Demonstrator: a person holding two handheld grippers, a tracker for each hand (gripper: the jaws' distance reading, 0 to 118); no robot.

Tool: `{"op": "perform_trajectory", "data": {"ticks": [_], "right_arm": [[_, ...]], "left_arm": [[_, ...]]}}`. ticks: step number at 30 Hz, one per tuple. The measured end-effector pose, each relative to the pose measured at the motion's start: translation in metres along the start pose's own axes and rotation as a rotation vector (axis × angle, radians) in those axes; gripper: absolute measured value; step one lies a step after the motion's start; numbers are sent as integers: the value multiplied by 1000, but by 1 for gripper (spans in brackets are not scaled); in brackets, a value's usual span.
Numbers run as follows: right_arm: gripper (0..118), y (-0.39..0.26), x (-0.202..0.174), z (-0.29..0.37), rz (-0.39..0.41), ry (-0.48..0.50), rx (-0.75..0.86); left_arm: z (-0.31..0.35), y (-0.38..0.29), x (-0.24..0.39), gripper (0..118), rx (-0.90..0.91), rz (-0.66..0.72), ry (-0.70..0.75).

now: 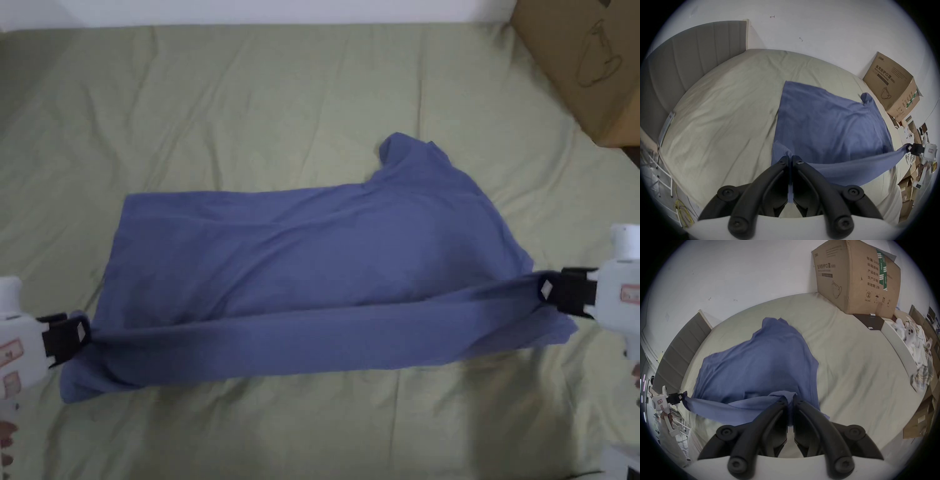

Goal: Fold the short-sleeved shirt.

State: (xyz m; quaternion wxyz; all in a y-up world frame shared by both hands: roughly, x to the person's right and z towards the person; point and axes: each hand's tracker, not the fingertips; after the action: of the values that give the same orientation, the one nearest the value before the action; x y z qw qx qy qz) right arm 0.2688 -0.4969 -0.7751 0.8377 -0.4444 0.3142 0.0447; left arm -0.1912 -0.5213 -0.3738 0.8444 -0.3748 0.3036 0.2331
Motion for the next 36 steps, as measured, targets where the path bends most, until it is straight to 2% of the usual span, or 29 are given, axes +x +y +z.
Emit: {"op": "perform_trajectory", "data": {"ticks": [4, 5, 6, 7, 8, 9, 10, 13, 14, 15, 16, 17, 18, 21, 23, 25, 26, 27, 32, 34, 35, 36], "right_arm": [[6, 30, -1, -52, -17, -28, -39], [6, 30, -1, -65, -31, -34, -43], [6, 28, 1, -75, -32, -39, -56], [12, 26, 2, -82, -36, -68, -104], [30, 23, 3, -84, -39, -98, -117], [61, 19, 4, -83, -33, -110, -109], [70, 15, 6, -76, -31, -110, -106], [70, 3, 13, -44, -27, -82, -58], [69, -3, 15, -29, -25, -83, -36], [63, -9, 16, -16, -23, -79, -16], [50, -18, 16, -2, -17, -58, 10], [24, -28, 16, 9, -7, -41, 20], [0, -37, 15, 15, -8, -50, 10], [0, -68, 8, 24, 5, -52, -49], [0, -86, 4, 24, -32, -50, -45], [0, -97, 3, 22, -71, -37, -61], [0, -101, 3, 21, -101, -24, -58], [0, -103, 3, 20, -116, -21, -64], [0, -102, -3, 18, -101, -7, -71], [1, -97, -4, 13, -88, -13, -74], [4, -91, -2, 9, -79, -30, -72], [24, -85, 0, 5, -72, -46, -63]], "left_arm": [[-38, 34, 8, 5, 3, -53, 27], [-47, 39, 10, 11, -7, -62, 36], [-54, 41, 11, 38, -39, -75, 63], [-58, 43, 11, 73, -69, -77, 86], [-59, 41, 9, 102, -81, -72, 71], [-57, 37, 8, 114, -75, -67, 62], [-47, 32, 5, 110, -36, -50, 36], [-22, 19, -4, 102, -37, -14, 36], [-8, 10, -5, 88, -38, -5, 38], [5, 0, -7, 49, -13, 3, 28], [18, -11, -7, 15, 17, 3, 16], [25, -21, -7, 1, 20, 4, 16], [31, -30, -6, 1, 15, 3, 24], [38, -50, -5, 1, 2, 10, 0], [30, -55, -3, 5, 16, 14, 9], [15, -52, -1, 55, 26, 19, 46], [5, -49, -1, 71, 14, 18, 56], [-4, -46, -2, 76, 1, 22, 57], [-58, -51, -4, 73, -147, 23, 88], [-56, -52, 7, 68, -110, -31, 146], [-53, -48, 9, 64, -119, -40, 158], [-51, -46, 10, 44, -111, -45, 152]]}}
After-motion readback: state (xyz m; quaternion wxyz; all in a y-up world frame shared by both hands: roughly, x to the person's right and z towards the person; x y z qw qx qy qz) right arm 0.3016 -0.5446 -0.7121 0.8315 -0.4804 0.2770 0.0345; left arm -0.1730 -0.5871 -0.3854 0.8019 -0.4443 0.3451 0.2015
